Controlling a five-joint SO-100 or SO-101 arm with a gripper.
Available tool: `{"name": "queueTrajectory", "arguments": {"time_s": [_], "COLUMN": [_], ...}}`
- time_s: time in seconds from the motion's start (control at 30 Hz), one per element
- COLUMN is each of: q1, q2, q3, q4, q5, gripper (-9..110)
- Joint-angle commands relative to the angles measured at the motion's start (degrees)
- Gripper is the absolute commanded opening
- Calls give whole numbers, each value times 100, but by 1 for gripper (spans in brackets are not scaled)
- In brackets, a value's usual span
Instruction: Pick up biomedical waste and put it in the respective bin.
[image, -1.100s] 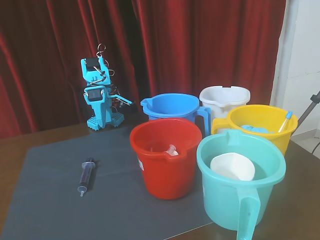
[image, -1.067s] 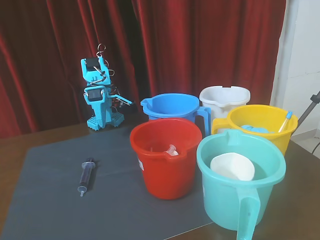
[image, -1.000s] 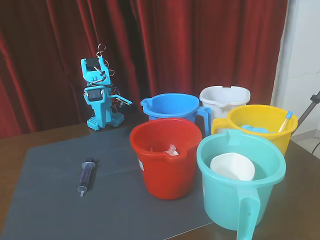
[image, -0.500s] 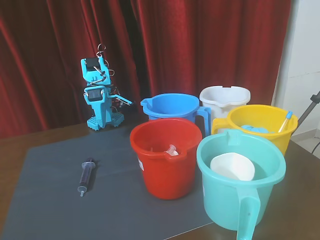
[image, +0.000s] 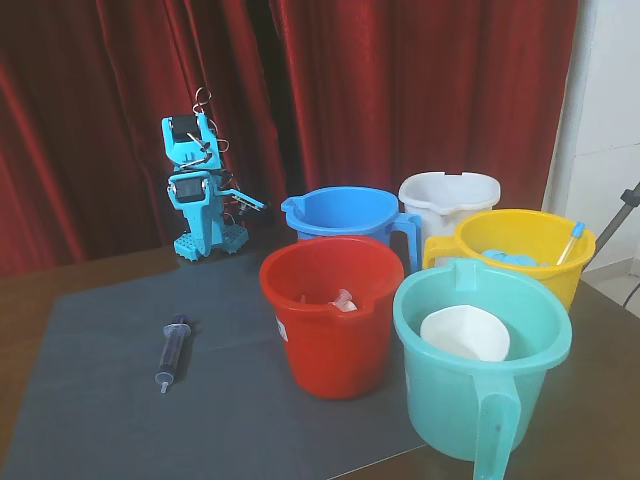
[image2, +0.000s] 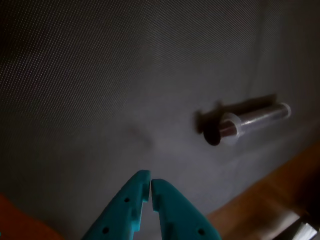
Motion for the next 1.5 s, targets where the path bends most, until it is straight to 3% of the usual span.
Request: {"name": "queueTrajectory", "arguments": {"time_s": [0.0, 0.53, 0.93, 1.07, 1.47], "q1": [-26, 44, 334, 492, 721], "q2": [-53, -53, -149, -800, -6592], "q3": [-123, -123, -387, -1257, -6636], "q4": [-9, -62, -3208, -2918, -413], "q5": [26, -53, -62, -677, -686], "gripper": [0, 0, 0, 0, 0]}}
